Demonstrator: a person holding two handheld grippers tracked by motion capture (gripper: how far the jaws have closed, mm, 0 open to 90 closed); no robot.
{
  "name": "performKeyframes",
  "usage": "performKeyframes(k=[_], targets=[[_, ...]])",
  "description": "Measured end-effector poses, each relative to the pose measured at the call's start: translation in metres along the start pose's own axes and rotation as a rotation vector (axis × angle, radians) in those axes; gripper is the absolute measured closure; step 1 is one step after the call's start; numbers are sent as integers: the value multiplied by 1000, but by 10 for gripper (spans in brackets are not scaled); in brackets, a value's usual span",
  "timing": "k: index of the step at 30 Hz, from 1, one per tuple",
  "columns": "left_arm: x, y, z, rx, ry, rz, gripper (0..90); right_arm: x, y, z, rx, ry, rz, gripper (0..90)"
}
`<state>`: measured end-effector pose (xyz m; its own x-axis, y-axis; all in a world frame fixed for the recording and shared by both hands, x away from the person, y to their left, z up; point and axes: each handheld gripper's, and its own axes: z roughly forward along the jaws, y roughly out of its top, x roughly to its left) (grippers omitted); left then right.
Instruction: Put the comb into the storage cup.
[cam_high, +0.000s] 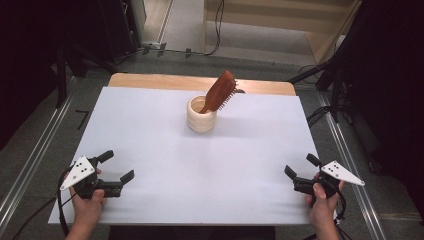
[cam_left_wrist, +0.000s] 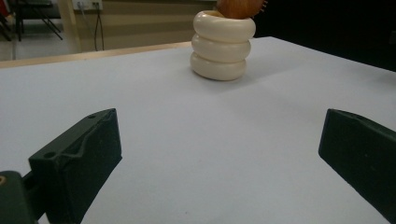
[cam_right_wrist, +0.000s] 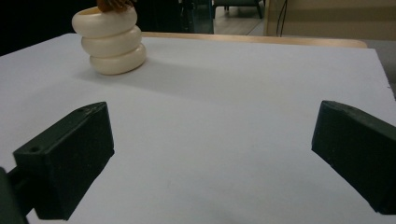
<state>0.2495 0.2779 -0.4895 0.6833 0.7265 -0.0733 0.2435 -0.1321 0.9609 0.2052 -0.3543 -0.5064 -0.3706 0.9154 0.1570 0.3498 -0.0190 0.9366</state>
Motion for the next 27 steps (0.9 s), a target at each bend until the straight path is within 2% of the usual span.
performKeyframes(k=[6, 12, 18, 22, 27], targets=[[0, 0, 0, 1, 1, -1, 0, -9, -3, -8, -5, -10, 19, 0], [1, 0, 0, -1, 1, -2, 0, -13, -7, -12, 6, -26, 1, 0], [1, 0, 0, 0, 1, -1, 0, -16, -12, -16, 12, -13, 2, 0], [1, 0, -1, -1, 2, -2, 0, -14, -13, -15, 11, -13, -22, 0], [2, 0, 0, -2, 3, -6, 0, -15, -14, -13, 1, 1, -4, 0]])
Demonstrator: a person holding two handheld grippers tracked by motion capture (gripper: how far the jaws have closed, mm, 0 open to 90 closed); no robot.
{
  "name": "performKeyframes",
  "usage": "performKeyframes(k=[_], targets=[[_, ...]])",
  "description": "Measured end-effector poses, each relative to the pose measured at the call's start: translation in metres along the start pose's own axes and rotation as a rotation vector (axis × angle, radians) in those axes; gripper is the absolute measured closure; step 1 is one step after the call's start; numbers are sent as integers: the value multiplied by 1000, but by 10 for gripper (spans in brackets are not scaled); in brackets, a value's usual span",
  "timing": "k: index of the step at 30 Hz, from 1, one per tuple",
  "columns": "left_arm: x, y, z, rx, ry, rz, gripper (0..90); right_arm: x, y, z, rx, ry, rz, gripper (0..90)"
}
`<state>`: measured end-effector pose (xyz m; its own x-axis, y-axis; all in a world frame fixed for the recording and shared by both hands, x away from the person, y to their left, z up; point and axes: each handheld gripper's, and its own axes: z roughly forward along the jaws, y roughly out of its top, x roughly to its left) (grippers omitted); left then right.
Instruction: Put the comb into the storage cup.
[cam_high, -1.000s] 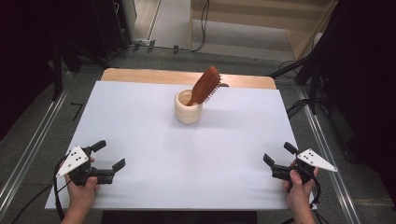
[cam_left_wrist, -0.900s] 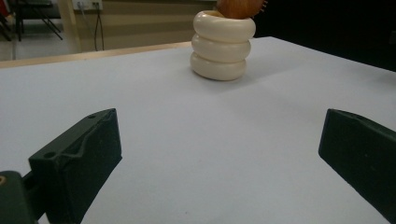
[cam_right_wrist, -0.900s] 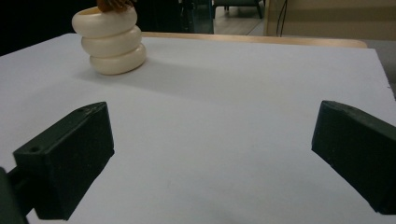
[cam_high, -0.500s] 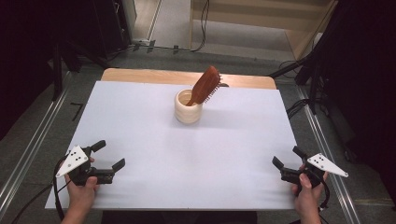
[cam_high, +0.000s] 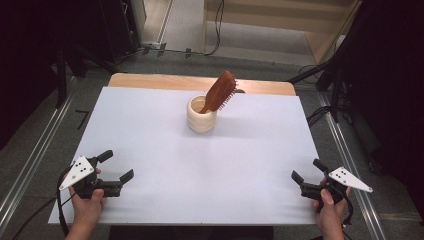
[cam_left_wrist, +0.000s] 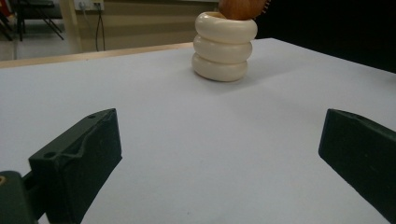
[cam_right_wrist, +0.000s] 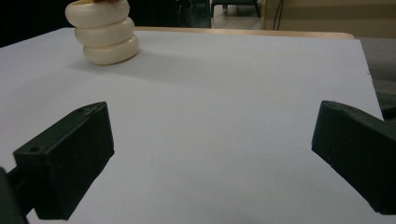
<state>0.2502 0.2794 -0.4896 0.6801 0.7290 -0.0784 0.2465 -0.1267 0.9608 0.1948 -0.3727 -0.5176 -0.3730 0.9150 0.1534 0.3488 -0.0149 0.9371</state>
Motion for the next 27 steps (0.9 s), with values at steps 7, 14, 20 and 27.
performKeyframes(k=[7, 14, 20, 27], targets=[[2, 0, -1, -8, 1, -18, 0, 2, 0, 3, 13, 3, -14, 0], [2, 0, -1, -10, 4, -15, 0, 4, -1, 6, 34, 3, -26, 0], [2, 0, -1, -11, 7, -16, 0, 5, -1, 8, 46, 6, -34, 0], [2, 0, -1, -7, 11, -13, 0, 6, -1, 9, 48, 5, -35, 0]])
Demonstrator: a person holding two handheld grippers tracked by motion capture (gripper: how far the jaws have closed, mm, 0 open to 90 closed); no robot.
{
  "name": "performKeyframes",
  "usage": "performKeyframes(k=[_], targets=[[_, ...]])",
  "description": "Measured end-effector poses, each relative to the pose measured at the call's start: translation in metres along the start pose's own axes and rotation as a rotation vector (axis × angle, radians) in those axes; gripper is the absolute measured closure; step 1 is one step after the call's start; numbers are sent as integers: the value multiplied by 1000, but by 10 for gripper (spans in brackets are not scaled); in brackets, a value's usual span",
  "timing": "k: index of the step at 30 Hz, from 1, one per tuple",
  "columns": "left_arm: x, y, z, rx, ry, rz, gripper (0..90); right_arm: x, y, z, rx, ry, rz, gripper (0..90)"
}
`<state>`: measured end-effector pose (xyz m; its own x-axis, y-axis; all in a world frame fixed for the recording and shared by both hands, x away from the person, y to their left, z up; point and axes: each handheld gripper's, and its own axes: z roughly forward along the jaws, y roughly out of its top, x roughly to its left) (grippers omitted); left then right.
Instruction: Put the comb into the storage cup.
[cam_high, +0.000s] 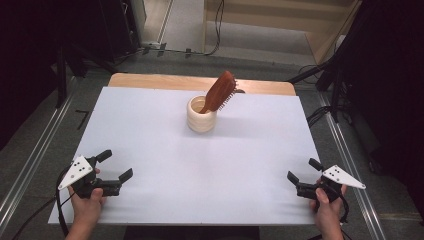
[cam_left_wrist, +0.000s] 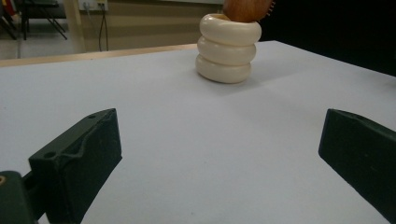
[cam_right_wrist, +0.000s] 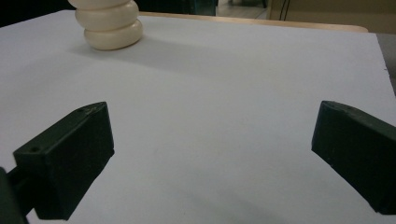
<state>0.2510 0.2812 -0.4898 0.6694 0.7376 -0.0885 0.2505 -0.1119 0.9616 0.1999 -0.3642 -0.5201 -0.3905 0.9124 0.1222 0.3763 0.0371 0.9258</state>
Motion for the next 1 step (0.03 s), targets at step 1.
performKeyframes(k=[1], targets=[[0, 0, 0, 1, 1, 1, 0, 0, 0, 0, 0, 0, -2, 0]])
